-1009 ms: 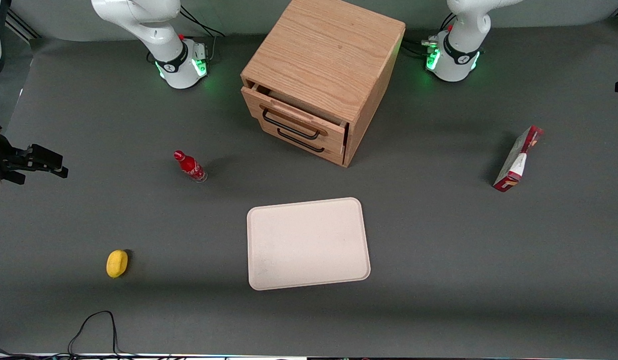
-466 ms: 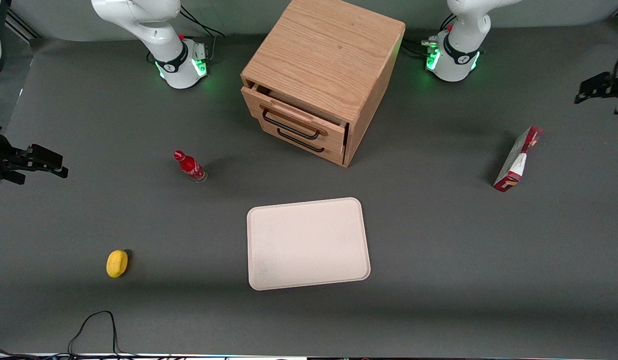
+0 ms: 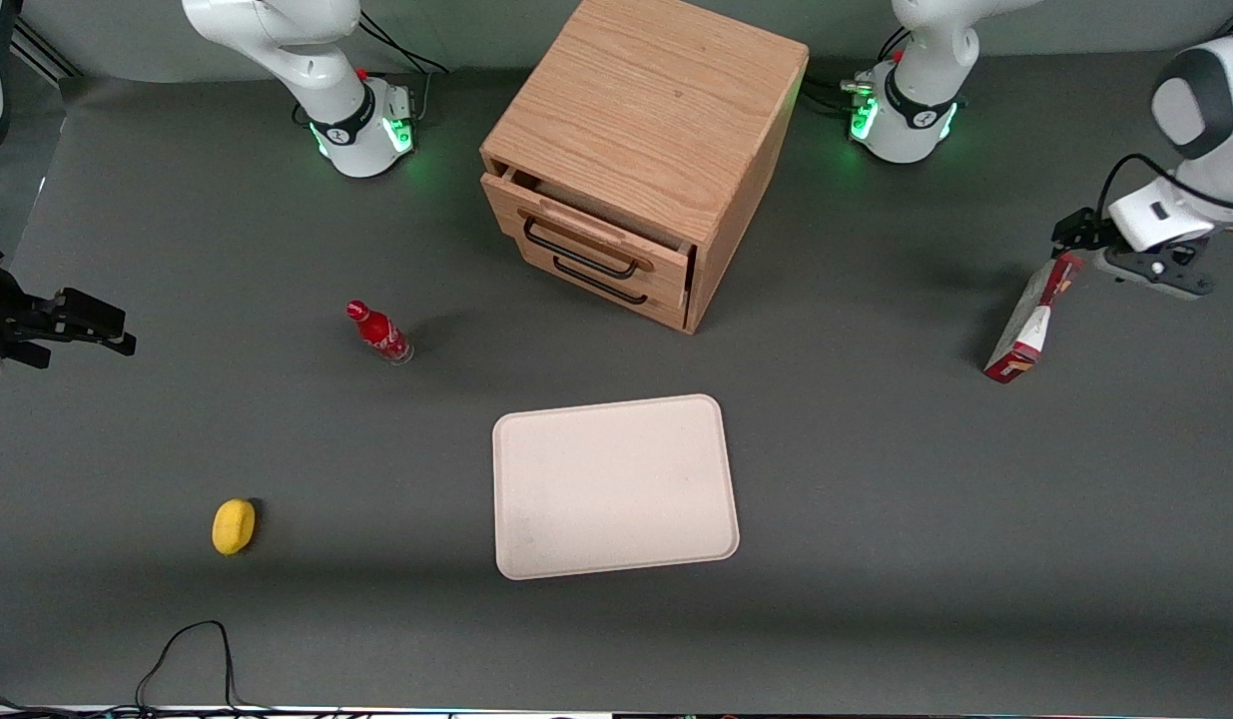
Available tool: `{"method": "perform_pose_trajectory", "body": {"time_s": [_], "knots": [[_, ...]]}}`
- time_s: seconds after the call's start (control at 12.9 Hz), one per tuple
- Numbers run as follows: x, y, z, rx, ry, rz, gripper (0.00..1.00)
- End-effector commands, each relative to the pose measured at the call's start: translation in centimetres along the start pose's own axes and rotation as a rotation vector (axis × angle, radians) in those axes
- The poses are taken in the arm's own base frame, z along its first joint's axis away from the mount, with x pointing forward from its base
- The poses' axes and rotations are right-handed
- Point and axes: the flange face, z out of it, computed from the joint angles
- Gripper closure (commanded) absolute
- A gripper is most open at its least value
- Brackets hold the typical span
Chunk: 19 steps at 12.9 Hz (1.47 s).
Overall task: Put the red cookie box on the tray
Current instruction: 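Close the left gripper around the cookie box's white middle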
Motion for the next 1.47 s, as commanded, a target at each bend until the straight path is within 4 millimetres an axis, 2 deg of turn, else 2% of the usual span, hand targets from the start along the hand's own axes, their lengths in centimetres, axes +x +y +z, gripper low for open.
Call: {"method": "perform_pose_trajectory", "body": {"time_s": [0.0, 0.31, 0.47, 0.93, 1.01, 1.09, 1.16, 1.4], "knots": [[1.1, -0.5, 3.7, 0.016, 0.010, 0.060, 0.01], [1.8, -1.1, 8.6, 0.035, 0.030, 0.074, 0.01], [2.1, -1.3, 10.0, 0.040, 0.036, 0.076, 0.01], [2.1, -1.3, 10.9, 0.035, 0.032, 0.074, 0.01], [2.0, -1.4, 11.0, 0.034, 0.031, 0.071, 0.07], [2.0, -1.4, 11.0, 0.034, 0.031, 0.071, 0.42], [2.0, -1.4, 11.0, 0.032, 0.030, 0.070, 0.99], [1.9, -1.4, 11.0, 0.025, 0.027, 0.063, 1.00]]}}
